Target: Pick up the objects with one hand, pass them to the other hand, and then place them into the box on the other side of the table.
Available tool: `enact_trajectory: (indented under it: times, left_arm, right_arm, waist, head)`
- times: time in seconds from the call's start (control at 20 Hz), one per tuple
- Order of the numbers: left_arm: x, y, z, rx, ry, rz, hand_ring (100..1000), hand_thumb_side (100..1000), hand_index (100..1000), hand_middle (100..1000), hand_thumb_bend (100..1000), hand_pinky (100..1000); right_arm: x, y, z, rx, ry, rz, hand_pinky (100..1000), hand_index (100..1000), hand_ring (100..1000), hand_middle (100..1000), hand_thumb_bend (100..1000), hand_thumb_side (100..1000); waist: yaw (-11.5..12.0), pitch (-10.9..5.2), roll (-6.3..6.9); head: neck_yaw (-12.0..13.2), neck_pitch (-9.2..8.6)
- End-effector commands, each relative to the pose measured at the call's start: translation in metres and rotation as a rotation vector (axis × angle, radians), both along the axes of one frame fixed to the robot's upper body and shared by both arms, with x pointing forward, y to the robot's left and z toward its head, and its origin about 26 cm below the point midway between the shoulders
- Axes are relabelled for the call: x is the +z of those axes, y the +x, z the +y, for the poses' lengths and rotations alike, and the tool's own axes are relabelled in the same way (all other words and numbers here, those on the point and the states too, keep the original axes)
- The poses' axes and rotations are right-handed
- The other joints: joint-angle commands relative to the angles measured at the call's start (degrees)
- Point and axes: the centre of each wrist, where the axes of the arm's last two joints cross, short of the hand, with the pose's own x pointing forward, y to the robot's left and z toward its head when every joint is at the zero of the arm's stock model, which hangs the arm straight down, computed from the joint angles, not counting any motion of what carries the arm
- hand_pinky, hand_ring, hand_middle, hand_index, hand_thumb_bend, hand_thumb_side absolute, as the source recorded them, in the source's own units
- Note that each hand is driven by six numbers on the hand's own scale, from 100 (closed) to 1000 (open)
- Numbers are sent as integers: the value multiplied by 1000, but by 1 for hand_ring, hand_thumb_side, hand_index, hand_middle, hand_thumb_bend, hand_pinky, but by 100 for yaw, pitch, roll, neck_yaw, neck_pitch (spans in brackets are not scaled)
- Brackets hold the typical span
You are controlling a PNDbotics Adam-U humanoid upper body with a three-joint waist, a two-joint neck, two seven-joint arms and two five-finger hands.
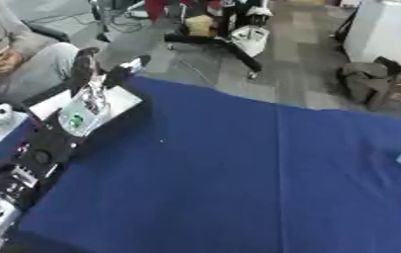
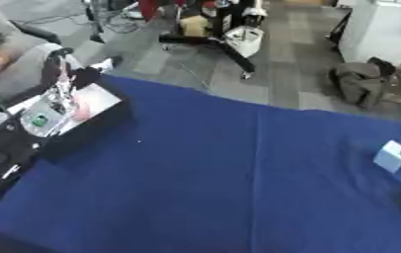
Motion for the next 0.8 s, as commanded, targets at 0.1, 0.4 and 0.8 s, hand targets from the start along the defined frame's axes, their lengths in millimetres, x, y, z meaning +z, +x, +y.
enact_trajectory:
  times: [0.1,0.4,0.8]
  left_arm:
    - [70,-62,-82,-570,-40,-288,856,651,886,867,1000,757]
    - [94,-127,-146,-1216,-114,-436,833,643,883,842,975,755]
    - [57,-138,-194,-1548,-328,-409,830,640,876,839,966,755]
  right_arm:
    - [4,-6,-17,-75,-48,8,767,815,795,732,100,470]
    - [-6,-19,-67,-316,-189,108,785,908,846,863,100,453]
    - [-38,-6,-143,-576,-365,302,806,1000,893,987,100,319]
  waist:
    - [46,-114,40]
    - [204,-114,80]
    - [432,12,96]
  head:
    - [-586,160]
    - [-1672,564]
    - [-2556,565]
